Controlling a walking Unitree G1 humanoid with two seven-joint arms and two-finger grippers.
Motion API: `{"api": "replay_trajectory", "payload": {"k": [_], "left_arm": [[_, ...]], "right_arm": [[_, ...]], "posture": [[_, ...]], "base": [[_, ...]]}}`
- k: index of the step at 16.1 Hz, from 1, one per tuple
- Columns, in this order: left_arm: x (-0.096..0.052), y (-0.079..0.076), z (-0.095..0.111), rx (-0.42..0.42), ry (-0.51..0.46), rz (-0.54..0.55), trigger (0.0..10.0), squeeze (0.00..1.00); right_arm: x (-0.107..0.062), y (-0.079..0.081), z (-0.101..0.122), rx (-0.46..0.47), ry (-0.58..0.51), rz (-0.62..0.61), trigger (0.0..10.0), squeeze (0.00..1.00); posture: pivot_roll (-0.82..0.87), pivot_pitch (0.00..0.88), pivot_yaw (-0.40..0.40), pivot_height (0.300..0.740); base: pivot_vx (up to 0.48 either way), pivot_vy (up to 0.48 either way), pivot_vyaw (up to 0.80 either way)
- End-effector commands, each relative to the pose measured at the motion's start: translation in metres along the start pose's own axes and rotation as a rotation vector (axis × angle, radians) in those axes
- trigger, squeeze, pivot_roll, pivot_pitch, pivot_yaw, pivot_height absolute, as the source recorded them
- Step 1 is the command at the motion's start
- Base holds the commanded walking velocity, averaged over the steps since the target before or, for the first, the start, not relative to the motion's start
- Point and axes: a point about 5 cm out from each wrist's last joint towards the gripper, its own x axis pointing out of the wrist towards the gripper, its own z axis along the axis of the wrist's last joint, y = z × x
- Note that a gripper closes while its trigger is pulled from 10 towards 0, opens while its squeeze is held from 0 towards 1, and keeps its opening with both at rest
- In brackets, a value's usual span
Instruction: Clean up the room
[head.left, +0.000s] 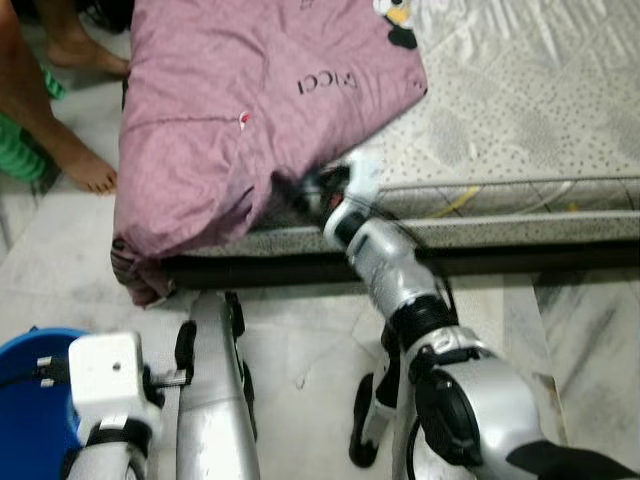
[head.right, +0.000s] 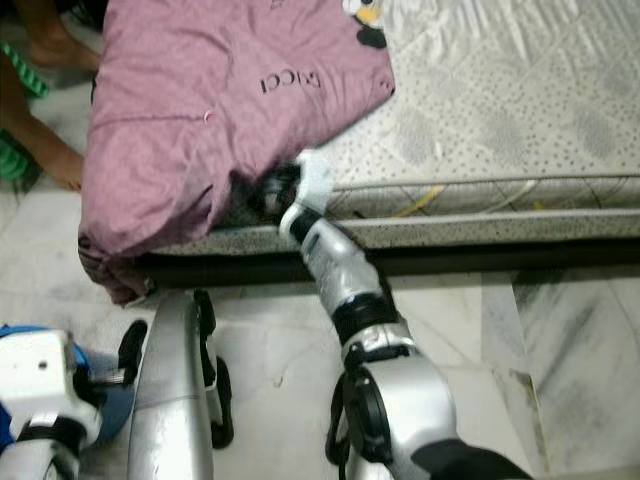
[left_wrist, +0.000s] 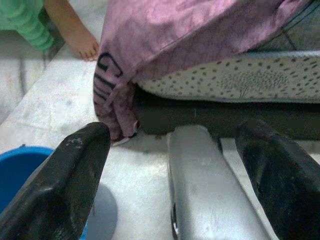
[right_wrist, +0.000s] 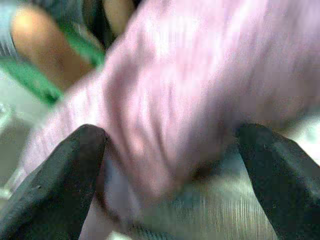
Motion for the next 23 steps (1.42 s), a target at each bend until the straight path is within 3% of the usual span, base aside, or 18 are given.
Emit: {"api": "replay_trajectory", "payload": {"k": [1,4,7,10,12,13,16,19,20,22,23], "left_arm": [[0.0,0.002,-0.008,0.007,0.045,0.021,10.0,0.0],[0.003,0.003,-0.008,0.0,0.041,0.038,10.0,0.0],[0.007,0.005,-0.007,-0.004,0.033,0.049,10.0,0.0],[0.009,0.005,-0.007,0.001,0.031,0.041,10.0,0.0],[0.01,0.006,-0.007,0.003,0.031,0.04,10.0,0.0],[0.011,0.006,-0.008,0.005,0.03,0.039,10.0,0.0],[0.012,0.005,-0.008,0.008,0.031,0.033,10.0,0.0],[0.014,0.006,-0.008,0.007,0.03,0.033,10.0,0.0],[0.016,0.006,-0.008,0.007,0.031,0.034,10.0,0.0],[0.017,0.006,-0.008,0.007,0.03,0.034,10.0,0.0],[0.02,0.007,-0.008,0.008,0.028,0.033,10.0,0.0]], "right_arm": [[0.019,0.049,-0.003,0.14,-0.023,0.156,10.0,0.0],[0.017,0.065,-0.008,0.229,0.015,0.276,10.0,0.0],[0.018,0.109,-0.021,0.331,0.064,0.376,10.0,0.0],[0.012,0.154,-0.044,0.416,0.179,0.506,10.0,0.0],[0.008,0.165,-0.055,0.389,0.23,0.513,10.0,0.0],[0.007,0.168,-0.067,0.329,0.286,0.471,10.0,0.0],[0.008,0.151,-0.084,0.261,0.33,0.257,10.0,0.0],[0.015,0.123,-0.074,0.222,0.247,0.072,10.0,0.0],[0.017,0.099,-0.062,0.192,0.18,-0.052,10.0,0.0],[0.013,0.068,-0.053,0.149,0.143,-0.19,10.0,0.0],[0.003,0.04,-0.05,0.12,0.132,-0.3,10.0,0.0]], "posture": [[0.24,0.336,-0.04,0.527],[0.24,0.32,-0.047,0.527],[0.25,0.307,-0.043,0.527],[0.25,0.302,-0.032,0.527],[0.25,0.299,-0.03,0.527],[0.25,0.299,-0.029,0.527],[0.25,0.297,-0.029,0.527],[0.25,0.29,-0.025,0.527],[0.25,0.288,-0.023,0.527],[0.25,0.283,-0.022,0.527],[0.24,0.278,-0.021,0.527]], "base": [[0.0,0.0,0.0],[0.0,0.0,0.0],[0.0,0.0,0.0],[0.0,0.0,0.0],[0.0,0.0,0.0],[0.0,0.0,0.0],[0.0,0.0,0.0],[0.0,0.0,0.0],[0.0,0.0,0.0],[0.0,0.0,0.0],[0.0,0.0,0.0]]}}
